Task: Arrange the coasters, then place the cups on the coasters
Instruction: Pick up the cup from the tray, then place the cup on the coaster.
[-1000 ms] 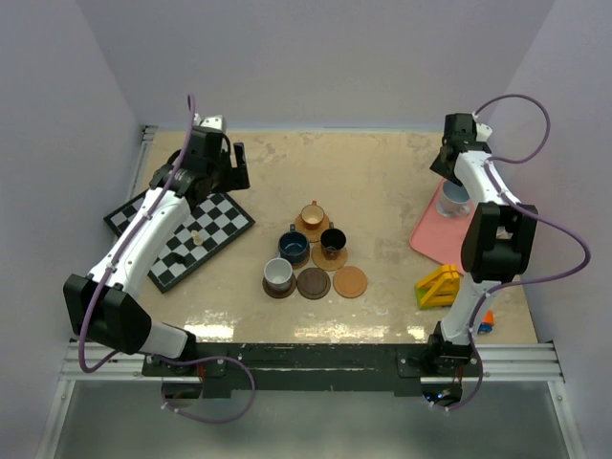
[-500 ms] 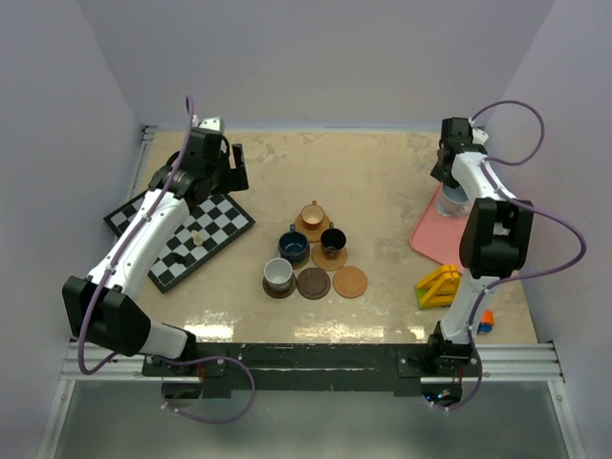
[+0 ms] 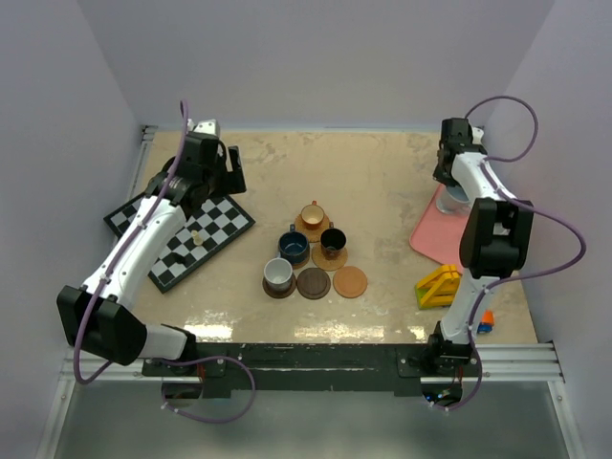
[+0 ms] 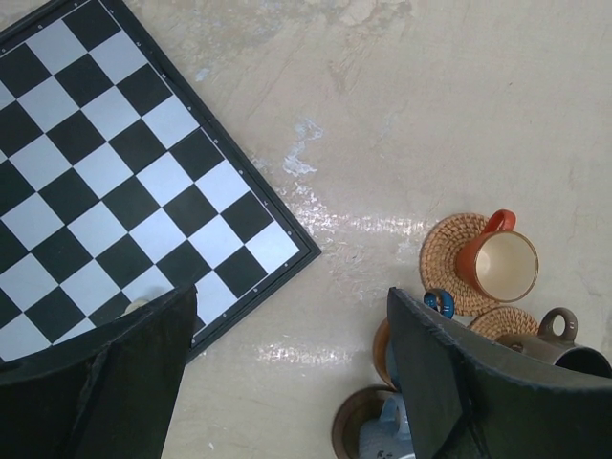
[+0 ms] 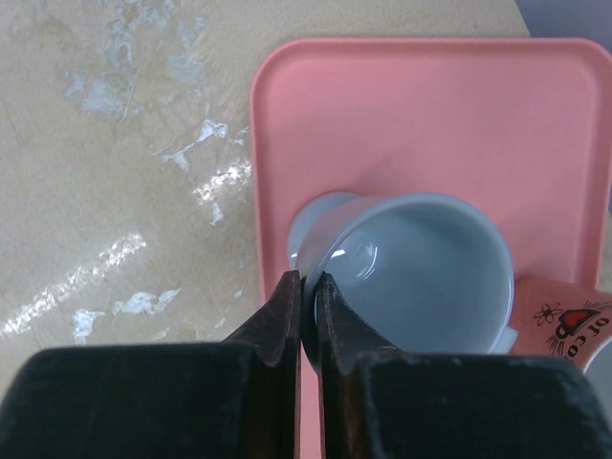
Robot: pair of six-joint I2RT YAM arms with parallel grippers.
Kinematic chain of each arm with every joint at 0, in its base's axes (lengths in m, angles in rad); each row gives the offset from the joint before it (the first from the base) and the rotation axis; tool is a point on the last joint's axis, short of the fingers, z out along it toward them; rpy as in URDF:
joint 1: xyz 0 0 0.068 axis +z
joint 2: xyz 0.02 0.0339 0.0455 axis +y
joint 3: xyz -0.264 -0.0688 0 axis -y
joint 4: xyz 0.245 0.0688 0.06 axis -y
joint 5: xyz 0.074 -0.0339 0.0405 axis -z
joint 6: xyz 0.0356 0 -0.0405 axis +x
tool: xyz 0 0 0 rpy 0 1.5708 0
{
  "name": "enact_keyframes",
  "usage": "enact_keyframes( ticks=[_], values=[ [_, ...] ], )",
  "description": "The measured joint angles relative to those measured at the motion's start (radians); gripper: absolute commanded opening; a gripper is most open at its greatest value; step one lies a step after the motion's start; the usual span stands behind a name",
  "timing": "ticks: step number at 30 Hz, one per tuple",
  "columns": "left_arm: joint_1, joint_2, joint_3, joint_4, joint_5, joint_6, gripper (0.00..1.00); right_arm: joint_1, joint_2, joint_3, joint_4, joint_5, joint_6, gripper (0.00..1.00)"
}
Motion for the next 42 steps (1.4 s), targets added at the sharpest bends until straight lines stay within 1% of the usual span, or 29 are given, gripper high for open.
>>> enact_keyframes(
  ticks=[3,5,8,14,18,21,23,26,31,34,36,42],
  values=[
    [0.000,0.009,0.015,-0.004,0.003,0.007,0.85,0.006,-0.018,0.000,0.002,-0.032,-0.076,0.00],
    [0.000,0.032,0.052,-0.008,0.015,0.010,0.85,0.019,-0.041,0.000,0.001,-0.069,-0.150,0.00],
    [0.007,0.067,0.104,-0.007,0.062,0.025,0.85,0.065,-0.105,0.000,0.003,-0.119,-0.250,0.00],
    [0.042,0.167,0.204,-0.015,0.212,0.049,0.85,0.271,-0.282,0.021,0.021,-0.211,-0.408,0.00],
    [0.071,0.189,0.208,-0.007,0.293,0.058,0.83,0.433,-0.354,0.069,0.024,-0.281,-0.484,0.00],
    [0.114,0.173,0.160,0.064,0.351,0.058,0.83,0.515,-0.409,0.072,0.013,-0.369,-0.520,0.00],
    [0.146,0.147,0.084,0.133,0.382,0.058,0.83,0.548,-0.449,0.071,-0.008,-0.437,-0.552,0.00],
    [0.178,0.122,-0.012,0.192,0.412,0.064,0.83,0.609,-0.523,0.047,-0.034,-0.488,-0.607,0.00],
    [0.182,0.112,-0.035,0.221,0.416,0.123,0.83,0.720,-0.673,-0.034,-0.072,-0.566,-0.684,0.00],
    [0.183,0.064,-0.079,0.282,0.420,0.134,0.84,0.798,-0.756,-0.125,-0.087,-0.566,-0.726,0.00],
    [0.183,0.026,-0.107,0.307,0.423,0.138,0.84,0.864,-0.788,-0.191,-0.104,-0.540,-0.743,0.00],
    [0.183,-0.023,-0.129,0.361,0.396,0.156,0.84,1.053,-0.785,-0.362,-0.153,-0.475,-0.758,0.00]
  ],
)
